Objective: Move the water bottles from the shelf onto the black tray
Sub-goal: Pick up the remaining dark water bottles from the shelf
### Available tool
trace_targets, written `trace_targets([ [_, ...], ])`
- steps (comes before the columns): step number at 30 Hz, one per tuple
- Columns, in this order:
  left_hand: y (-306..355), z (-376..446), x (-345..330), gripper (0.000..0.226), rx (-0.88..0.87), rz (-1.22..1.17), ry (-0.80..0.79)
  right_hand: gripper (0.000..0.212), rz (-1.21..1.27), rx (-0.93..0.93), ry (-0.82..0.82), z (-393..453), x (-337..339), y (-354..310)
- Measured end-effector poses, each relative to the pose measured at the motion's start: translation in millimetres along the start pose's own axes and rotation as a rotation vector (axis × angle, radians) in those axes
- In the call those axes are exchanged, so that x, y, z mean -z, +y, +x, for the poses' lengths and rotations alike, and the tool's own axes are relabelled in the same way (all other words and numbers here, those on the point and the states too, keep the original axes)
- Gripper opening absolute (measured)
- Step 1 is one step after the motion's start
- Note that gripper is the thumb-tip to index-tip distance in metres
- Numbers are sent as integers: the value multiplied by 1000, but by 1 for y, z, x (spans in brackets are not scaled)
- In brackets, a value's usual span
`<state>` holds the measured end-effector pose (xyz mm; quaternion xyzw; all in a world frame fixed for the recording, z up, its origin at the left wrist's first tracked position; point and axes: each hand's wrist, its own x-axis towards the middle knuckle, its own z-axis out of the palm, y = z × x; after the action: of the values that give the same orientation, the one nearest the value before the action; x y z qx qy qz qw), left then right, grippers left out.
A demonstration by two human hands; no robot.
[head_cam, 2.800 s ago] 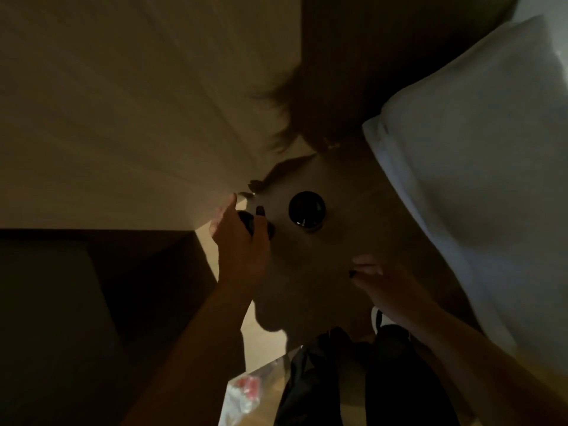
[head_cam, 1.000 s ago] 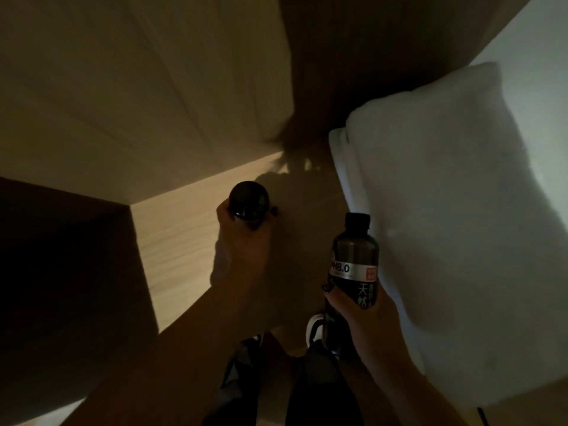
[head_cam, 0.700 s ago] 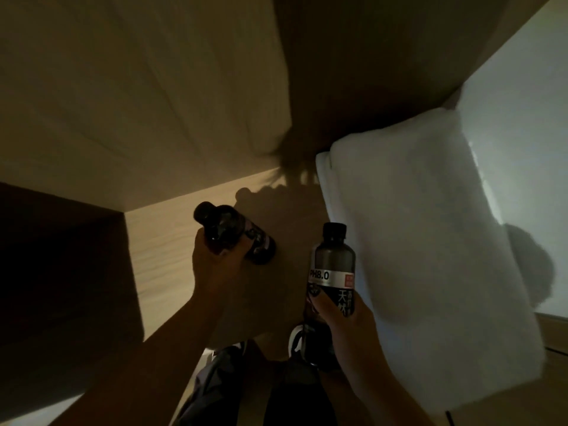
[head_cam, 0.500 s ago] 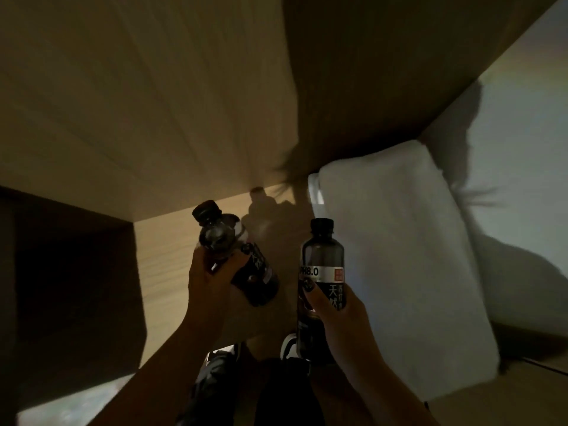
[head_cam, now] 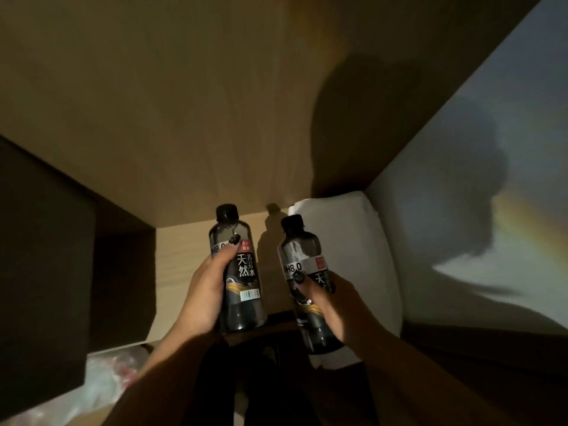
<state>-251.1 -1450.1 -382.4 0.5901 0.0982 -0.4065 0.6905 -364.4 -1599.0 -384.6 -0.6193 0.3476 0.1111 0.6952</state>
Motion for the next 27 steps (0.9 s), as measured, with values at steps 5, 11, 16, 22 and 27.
trace_targets([
  [5,22,-40,12,21,-26,51,78,39,4,33,-53,-22,-4,-20],
  [11,36,-74,44,27,-99,90,261,52,-91,43,-159,-10,-33,-37],
  [16,40,-110,81,33,-136,77,395,57,-164,79,-256,-16,-79,-48],
  [22,34,-156,130,40,-165,-39,518,24,-230,157,-348,-41,-139,-62],
  [27,31,-204,180,37,-178,-147,559,27,-269,150,-391,-72,-205,-62],
])
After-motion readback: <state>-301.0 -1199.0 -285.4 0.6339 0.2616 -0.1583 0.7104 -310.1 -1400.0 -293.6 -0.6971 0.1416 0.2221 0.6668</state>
